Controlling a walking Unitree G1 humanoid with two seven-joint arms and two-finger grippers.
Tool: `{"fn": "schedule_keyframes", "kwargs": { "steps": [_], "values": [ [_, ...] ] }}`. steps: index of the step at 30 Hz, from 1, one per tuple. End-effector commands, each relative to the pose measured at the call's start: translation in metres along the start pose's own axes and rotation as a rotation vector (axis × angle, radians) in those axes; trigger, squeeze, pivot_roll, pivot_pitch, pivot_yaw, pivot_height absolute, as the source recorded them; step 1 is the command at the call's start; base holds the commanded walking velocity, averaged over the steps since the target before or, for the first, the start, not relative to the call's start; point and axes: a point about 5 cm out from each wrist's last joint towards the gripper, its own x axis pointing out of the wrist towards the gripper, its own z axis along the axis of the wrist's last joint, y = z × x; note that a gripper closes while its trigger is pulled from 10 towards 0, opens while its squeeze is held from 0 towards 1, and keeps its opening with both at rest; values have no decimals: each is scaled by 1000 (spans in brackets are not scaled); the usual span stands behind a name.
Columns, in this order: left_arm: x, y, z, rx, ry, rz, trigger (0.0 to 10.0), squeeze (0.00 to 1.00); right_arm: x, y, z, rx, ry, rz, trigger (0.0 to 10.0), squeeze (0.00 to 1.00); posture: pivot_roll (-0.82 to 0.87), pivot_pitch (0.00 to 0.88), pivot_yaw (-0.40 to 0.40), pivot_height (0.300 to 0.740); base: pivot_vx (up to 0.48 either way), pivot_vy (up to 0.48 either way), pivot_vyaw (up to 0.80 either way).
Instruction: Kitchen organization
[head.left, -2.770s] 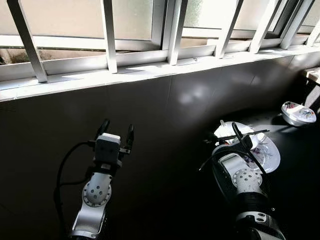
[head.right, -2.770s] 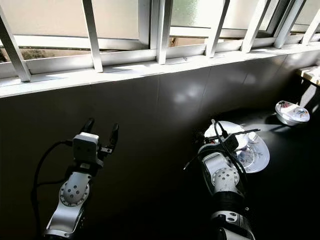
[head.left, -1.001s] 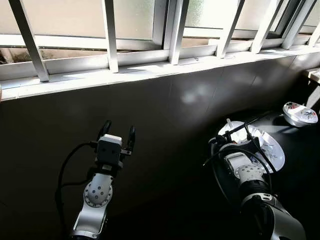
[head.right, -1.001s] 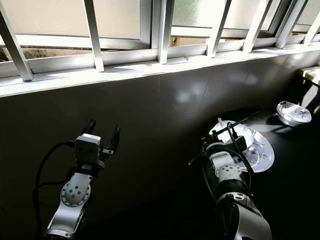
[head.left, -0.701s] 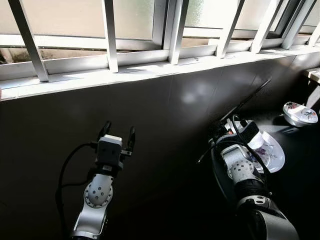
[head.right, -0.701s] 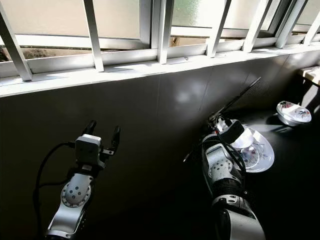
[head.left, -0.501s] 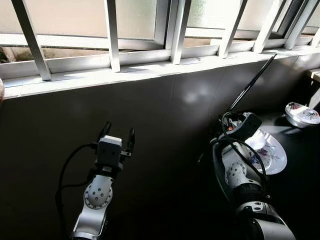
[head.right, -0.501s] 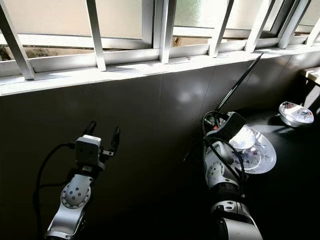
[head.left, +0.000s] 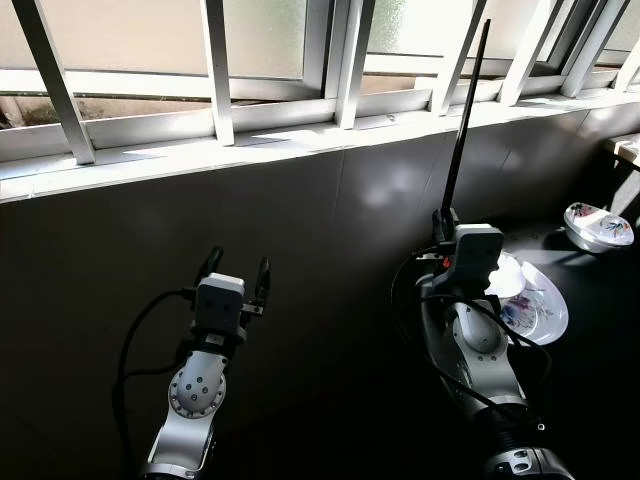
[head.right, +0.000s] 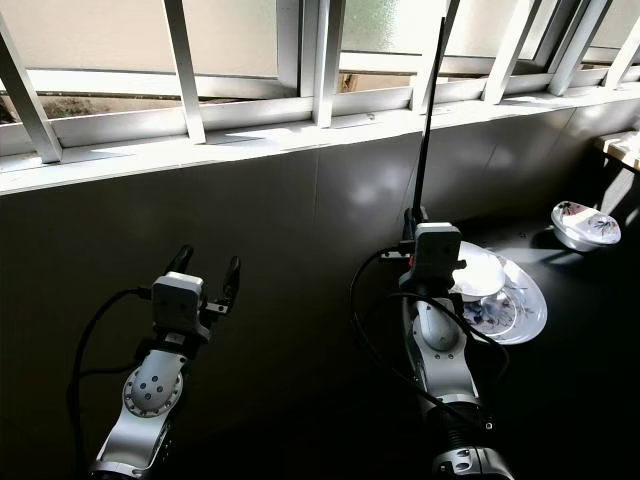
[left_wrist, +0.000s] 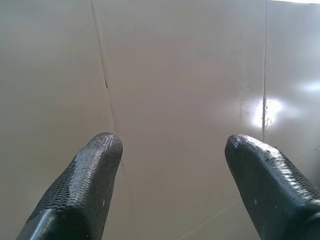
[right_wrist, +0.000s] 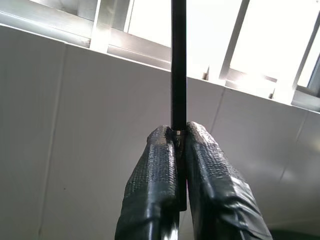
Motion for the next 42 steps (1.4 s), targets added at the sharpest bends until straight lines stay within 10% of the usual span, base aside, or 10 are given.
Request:
{"fn": "schedule_keyframes", "kwargs": {
  "steps": [1, 24, 42],
  "values": [
    [0, -1, -2, -6, 15, 1, 10000, 0, -4, 0, 8, -77, -68, 44, 0, 0, 39, 0, -88, 740, 0, 0, 0],
    [-7, 1, -2, -26, 19, -34, 10000, 0, -36, 29, 4, -257, -121, 382, 0, 0, 40, 0, -80, 740, -55, 106, 710],
    [-6, 1, -1, -14, 25, -41, 10000, 0, -33, 30, 0, -261, -101, 393, 0, 0, 43, 0, -80, 740, -187, 418, 800]
  ]
}}
